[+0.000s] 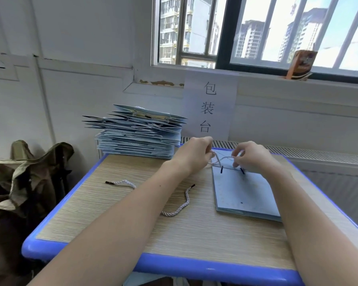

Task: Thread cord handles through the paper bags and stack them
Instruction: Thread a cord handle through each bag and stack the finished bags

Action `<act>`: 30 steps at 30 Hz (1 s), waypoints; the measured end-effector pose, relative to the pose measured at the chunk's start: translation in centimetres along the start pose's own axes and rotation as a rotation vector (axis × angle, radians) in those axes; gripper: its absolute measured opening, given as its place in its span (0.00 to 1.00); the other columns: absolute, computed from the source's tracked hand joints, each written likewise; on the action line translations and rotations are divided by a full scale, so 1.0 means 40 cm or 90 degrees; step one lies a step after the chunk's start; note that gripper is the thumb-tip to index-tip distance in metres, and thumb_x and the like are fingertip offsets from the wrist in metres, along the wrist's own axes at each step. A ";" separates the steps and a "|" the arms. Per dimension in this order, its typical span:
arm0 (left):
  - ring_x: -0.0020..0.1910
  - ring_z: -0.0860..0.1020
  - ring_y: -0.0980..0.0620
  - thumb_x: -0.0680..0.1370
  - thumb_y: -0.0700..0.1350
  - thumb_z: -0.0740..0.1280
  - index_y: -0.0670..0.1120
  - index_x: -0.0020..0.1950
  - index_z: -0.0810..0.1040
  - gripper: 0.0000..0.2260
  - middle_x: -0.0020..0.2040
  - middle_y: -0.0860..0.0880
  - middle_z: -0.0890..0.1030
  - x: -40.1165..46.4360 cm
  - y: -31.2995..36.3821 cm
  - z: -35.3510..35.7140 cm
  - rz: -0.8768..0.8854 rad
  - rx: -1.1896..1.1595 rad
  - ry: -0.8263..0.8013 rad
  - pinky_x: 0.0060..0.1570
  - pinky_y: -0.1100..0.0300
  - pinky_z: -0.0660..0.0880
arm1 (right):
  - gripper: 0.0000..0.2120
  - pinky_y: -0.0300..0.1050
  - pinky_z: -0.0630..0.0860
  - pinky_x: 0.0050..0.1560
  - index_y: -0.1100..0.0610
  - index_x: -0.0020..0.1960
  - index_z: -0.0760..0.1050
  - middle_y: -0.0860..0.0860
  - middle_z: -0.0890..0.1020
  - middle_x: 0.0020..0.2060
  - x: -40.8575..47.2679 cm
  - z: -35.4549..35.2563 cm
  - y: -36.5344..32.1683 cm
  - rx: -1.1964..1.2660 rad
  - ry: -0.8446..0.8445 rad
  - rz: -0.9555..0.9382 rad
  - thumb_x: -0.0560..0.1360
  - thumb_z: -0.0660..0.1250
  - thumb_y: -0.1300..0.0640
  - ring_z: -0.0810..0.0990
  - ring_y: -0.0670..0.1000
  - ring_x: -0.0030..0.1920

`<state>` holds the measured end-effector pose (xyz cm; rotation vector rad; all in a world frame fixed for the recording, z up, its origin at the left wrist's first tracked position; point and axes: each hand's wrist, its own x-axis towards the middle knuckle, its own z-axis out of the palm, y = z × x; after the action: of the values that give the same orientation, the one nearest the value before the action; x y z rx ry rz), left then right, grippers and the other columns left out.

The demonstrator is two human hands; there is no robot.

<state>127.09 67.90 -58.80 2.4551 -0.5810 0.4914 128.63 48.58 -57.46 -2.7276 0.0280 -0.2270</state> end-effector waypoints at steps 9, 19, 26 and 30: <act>0.46 0.76 0.45 0.84 0.44 0.57 0.48 0.54 0.72 0.04 0.51 0.46 0.78 -0.003 0.003 0.021 0.002 0.091 -0.179 0.46 0.50 0.76 | 0.07 0.36 0.73 0.33 0.55 0.43 0.80 0.50 0.86 0.36 -0.017 0.002 -0.025 0.153 0.056 -0.063 0.77 0.65 0.63 0.78 0.41 0.33; 0.47 0.64 0.45 0.84 0.43 0.54 0.45 0.61 0.66 0.07 0.49 0.42 0.76 -0.009 0.021 0.036 -0.036 0.333 -0.153 0.44 0.52 0.61 | 0.06 0.38 0.74 0.33 0.59 0.45 0.84 0.49 0.85 0.31 -0.035 -0.027 -0.016 -0.001 -0.081 -0.032 0.77 0.68 0.61 0.78 0.46 0.32; 0.48 0.65 0.44 0.84 0.43 0.55 0.45 0.64 0.68 0.10 0.53 0.41 0.76 -0.009 0.019 0.024 -0.051 0.286 -0.158 0.45 0.52 0.62 | 0.08 0.39 0.68 0.32 0.55 0.50 0.82 0.50 0.79 0.37 -0.040 -0.005 -0.057 -0.168 -0.083 -0.051 0.80 0.65 0.54 0.75 0.50 0.37; 0.48 0.73 0.41 0.83 0.43 0.56 0.46 0.59 0.72 0.09 0.56 0.40 0.75 -0.004 0.016 0.023 -0.048 0.227 -0.148 0.43 0.52 0.67 | 0.10 0.43 0.69 0.36 0.56 0.51 0.81 0.53 0.81 0.42 -0.028 0.011 -0.053 -0.188 -0.069 -0.045 0.81 0.61 0.55 0.76 0.55 0.41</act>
<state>126.84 66.91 -59.32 2.8892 -0.5277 0.3001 127.55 50.77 -57.20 -3.0337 -0.0703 -0.1015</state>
